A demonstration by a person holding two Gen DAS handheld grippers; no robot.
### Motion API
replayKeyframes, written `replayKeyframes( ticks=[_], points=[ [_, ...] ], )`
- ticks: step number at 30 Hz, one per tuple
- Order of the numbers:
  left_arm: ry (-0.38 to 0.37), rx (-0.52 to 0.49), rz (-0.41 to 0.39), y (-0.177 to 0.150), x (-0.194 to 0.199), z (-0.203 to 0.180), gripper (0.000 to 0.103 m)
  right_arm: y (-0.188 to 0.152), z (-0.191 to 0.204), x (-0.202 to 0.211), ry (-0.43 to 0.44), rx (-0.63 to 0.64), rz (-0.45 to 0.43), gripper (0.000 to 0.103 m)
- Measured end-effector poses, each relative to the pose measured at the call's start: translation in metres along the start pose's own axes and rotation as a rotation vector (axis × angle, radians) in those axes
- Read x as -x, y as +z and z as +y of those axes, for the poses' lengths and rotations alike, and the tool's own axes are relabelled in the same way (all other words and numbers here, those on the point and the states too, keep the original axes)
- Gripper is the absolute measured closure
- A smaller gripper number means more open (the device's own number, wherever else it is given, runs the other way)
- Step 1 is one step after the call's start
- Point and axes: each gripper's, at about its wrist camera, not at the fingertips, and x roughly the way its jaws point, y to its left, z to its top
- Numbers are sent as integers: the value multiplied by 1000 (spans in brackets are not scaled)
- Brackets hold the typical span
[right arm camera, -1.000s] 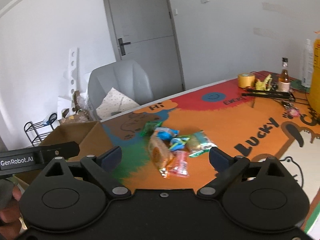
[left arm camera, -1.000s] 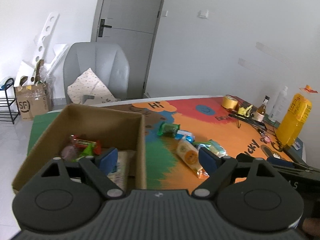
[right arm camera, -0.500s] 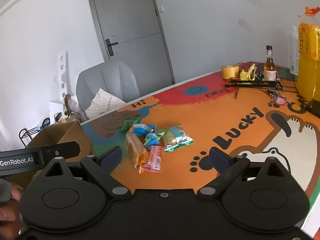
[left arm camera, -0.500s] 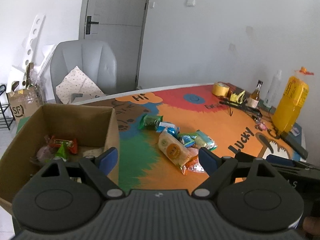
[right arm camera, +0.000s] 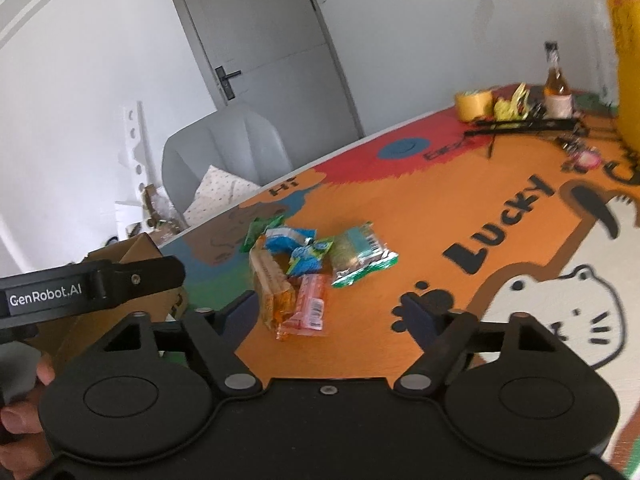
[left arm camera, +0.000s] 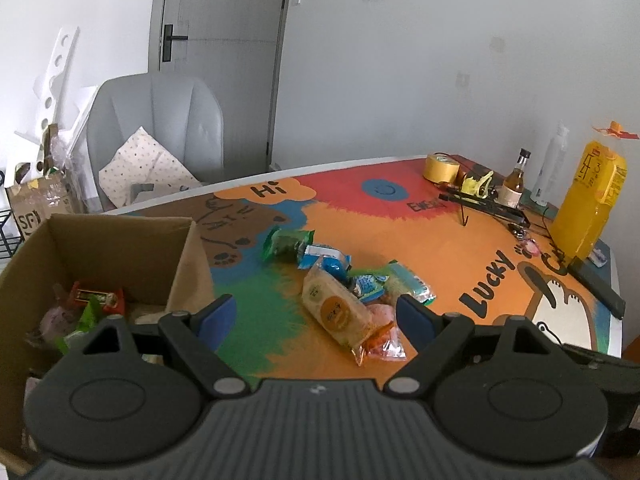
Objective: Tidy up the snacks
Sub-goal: 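Move both tools back over the snack pile, then grasp the white cake pack with left tool while right grasps the red candy packet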
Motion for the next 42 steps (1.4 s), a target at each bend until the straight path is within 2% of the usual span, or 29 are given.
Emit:
replayKeyframes(
  ticks=[4,9,14,17,22,29,36,42],
  points=[
    [-3,17,10,2,-10,3,23,0,-1,-14,29,-16,26,38],
    [-4,29,24,6,-19,7,39,1,1,-34,65,-30,60,44],
    [10,26,23,9,-27,9,43,1,4,-54,88,-33,94,50],
    [13,26,21,11,-30,9,45,1,5,-64,95,-31,109,56],
    [1,15,23,11,-36,3,47,-4,5,-73,98,-8,133,77],
    [-21,-9,55,8,-55,-13,47,-5,-6,-61,77,-10,118,79],
    [-4,-56,89,1,-77,-30,46,-8,-24,-46,46,-37,96,79],
    [84,-67,67,-3,-91,-35,43,-11,-31,-40,54,-45,86,78]
  ],
)
